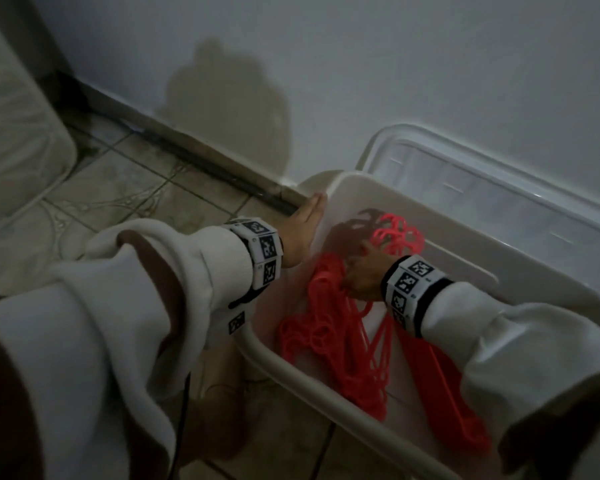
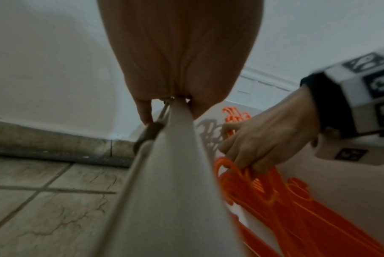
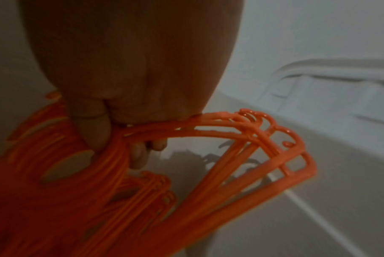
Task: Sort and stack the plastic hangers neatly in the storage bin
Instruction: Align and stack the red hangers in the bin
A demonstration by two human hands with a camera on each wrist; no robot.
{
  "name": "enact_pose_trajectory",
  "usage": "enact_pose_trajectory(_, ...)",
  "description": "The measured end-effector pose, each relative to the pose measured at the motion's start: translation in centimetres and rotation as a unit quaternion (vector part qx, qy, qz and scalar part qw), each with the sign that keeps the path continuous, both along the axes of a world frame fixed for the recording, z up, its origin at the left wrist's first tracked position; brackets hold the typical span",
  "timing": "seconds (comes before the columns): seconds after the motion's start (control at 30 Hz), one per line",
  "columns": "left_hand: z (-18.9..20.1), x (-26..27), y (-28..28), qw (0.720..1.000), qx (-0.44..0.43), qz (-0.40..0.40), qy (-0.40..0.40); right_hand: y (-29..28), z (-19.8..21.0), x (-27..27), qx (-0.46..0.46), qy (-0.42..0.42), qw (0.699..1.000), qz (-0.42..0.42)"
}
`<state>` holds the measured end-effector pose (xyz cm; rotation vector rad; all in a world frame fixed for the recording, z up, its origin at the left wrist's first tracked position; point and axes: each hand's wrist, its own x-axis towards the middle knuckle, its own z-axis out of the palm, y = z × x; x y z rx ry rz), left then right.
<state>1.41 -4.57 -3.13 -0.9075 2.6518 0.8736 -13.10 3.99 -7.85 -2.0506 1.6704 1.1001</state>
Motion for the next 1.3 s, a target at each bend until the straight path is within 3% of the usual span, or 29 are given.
enact_pose_trajectory(0.07, -0.2, -0.1, -0.1, 1.0, -0.001, 0.002, 0.007, -1.1, -1.2, 0.5, -0.018, -0.007, 1.0, 0.016)
enact_pose_trajectory(0.17, -0.4, -0.2, -0.2, 1.0, 0.004, 0.004, 0.013, -1.8, -3.0, 0.7, -0.032, 0.009, 0.992, 0.12)
enact_pose_trajectory(0.23, -0.3, -0.2, -0.2, 1.0, 0.006, 0.009, 0.015, -1.5, -2.9, 2.5, -0.073, -0.047, 0.984, 0.154)
enact_pose_trajectory(0.33, 0.0, -0.2, -0.1, 1.0, 0.009, 0.008, 0.018, -1.7, -4.6, 4.1, 0.033, -0.106, 0.978, 0.175)
enact_pose_trajectory(0.47, 0.2, -0.1, 0.0, 1.0, 0.02, 0.007, 0.015, -1.2, -3.1, 5.5, 0.042, -0.199, 0.977, 0.057)
enact_pose_trajectory(0.6, 0.2, 0.0, -0.1, 1.0, 0.015, 0.005, 0.013, -0.1, -1.9, 3.9, -0.148, -0.262, 0.952, -0.061)
enact_pose_trajectory(0.67, 0.2, 0.0, -0.1, 1.0, 0.012, 0.004, 0.017, 0.4, -2.6, 1.9, -0.249, -0.245, 0.919, -0.182)
enact_pose_trajectory(0.7, 0.3, 0.1, 0.0, 1.0, 0.011, 0.003, 0.019, 0.7, -3.0, 1.0, -0.256, -0.23, 0.901, -0.265)
enact_pose_trajectory(0.77, 0.3, 0.1, 0.0, 1.0, 0.008, 0.001, 0.021, 1.7, -4.1, -0.4, -0.186, -0.208, 0.872, -0.403)
enact_pose_trajectory(0.83, 0.3, 0.1, 0.0, 1.0, 0.003, -0.001, 0.018, 3.0, -5.5, -0.6, -0.037, -0.186, 0.857, -0.48)
enact_pose_trajectory(0.9, 0.2, 0.1, 0.0, 1.0, -0.002, 0.0, 0.014, 4.2, -7.1, 0.0, 0.046, -0.201, 0.819, -0.536)
enact_pose_trajectory(1.0, 0.2, 0.1, 0.0, 1.0, -0.003, 0.005, 0.012, 4.5, -8.7, 0.7, 0.057, -0.248, 0.795, -0.55)
enact_pose_trajectory(1.2, 0.1, 0.0, 0.0, 1.0, -0.001, 0.012, 0.007, 4.5, -8.9, 0.8, 0.063, -0.252, 0.804, -0.535)
enact_pose_trajectory(1.3, 0.2, 0.0, 0.0, 1.0, -0.005, 0.014, 0.008, 4.9, -8.5, 0.9, 0.078, -0.264, 0.79, -0.547)
